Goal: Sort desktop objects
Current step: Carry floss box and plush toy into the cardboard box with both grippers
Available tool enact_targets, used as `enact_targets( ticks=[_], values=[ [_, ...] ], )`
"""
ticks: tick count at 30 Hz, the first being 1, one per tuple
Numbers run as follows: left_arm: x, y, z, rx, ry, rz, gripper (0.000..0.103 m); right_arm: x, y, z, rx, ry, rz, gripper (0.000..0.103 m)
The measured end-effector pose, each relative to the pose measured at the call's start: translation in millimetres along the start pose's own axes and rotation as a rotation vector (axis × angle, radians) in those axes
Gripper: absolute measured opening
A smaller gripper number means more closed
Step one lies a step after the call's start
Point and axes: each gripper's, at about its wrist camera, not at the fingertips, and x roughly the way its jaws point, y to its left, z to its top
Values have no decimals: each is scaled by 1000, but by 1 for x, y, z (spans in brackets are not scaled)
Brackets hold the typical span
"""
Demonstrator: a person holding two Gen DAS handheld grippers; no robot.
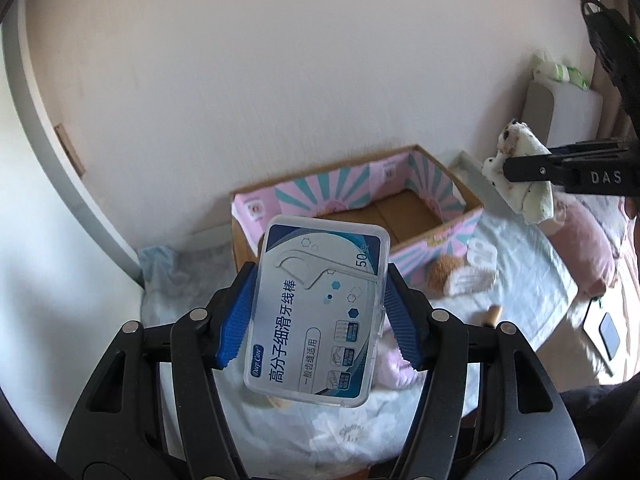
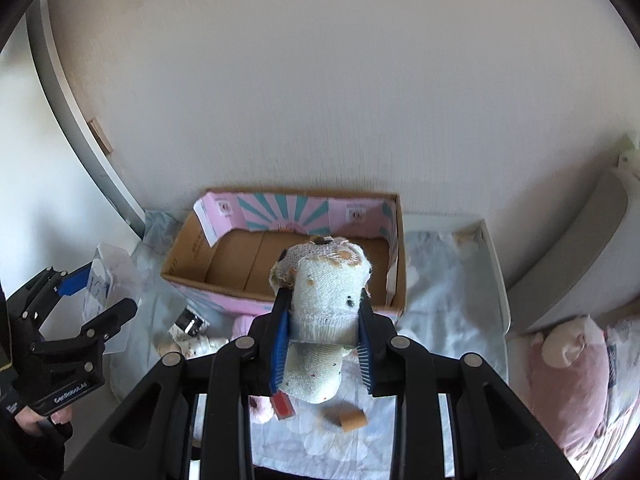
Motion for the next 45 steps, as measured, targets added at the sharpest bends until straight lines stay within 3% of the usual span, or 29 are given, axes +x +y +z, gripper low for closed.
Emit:
enact_targets(
  ticks=[9, 19, 32, 45],
  values=[
    [26, 14, 55, -21, 13, -3, 58, 20, 2, 42, -50, 8, 8, 27],
    [97, 21, 99, -42, 129, -25, 57, 98, -2, 70, -67, 170, 51, 27],
    [176, 39, 71, -154, 299, -42, 57, 183, -16, 53, -27, 321, 100, 27],
    [200, 37, 68, -148, 341, -4, 57, 194, -24, 60, -51, 338, 74, 28]
  ],
)
